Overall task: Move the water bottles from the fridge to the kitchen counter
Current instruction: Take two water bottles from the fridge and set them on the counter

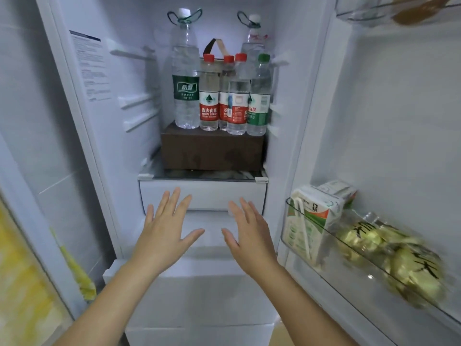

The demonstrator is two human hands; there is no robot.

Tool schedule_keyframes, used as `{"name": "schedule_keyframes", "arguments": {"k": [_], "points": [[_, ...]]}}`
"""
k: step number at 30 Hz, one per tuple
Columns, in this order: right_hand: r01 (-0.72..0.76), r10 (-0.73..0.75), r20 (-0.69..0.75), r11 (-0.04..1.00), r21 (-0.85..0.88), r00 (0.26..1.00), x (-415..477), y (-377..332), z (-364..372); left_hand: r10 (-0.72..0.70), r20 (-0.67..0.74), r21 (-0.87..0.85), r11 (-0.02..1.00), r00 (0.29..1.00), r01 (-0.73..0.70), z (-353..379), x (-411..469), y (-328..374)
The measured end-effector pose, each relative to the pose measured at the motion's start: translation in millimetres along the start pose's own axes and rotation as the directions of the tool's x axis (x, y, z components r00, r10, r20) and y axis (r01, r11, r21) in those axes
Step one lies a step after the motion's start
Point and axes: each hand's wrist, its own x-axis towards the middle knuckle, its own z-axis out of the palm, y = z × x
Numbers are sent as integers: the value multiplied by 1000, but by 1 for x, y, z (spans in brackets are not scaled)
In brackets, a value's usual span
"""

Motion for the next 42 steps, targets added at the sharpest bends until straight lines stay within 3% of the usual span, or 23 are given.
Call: {"name": "schedule_keyframes", "arguments": {"k": [9, 17, 22, 25, 27, 30, 36, 42], "points": [[-203, 214, -224, 977, 72, 951, 117, -1, 14, 153, -113, -166, 971, 982, -171, 0, 154, -34], [-313, 344, -494, 938, 147, 798, 222, 6, -27, 241, -218, -428, 847, 946, -315, -5, 279, -8], [-220, 327, -581, 943, 249, 745, 268, 17, -46, 230, -258, -575, 744, 938, -340, 1, 326, 12], [-191, 402, -596, 902, 386, 695, 286, 19, -58, 199, -246, -659, 684, 949, -314, 1, 344, 24], [-160, 470, -589, 851, 500, 658, 295, 21, -62, 176, -257, -679, 666, 950, -307, 3, 351, 31], [-191, 525, -587, 823, 535, 617, 305, 24, -59, 105, -290, -674, 683, 951, -281, 5, 357, 39], [-287, 540, -594, 834, 471, 596, 309, 26, -62, 38, -291, -677, 698, 956, -234, 0, 360, 44], [-244, 520, -472, 813, 528, 712, 299, 14, -67, 38, -296, -658, 716, 955, -233, -9, 349, 19]]}}
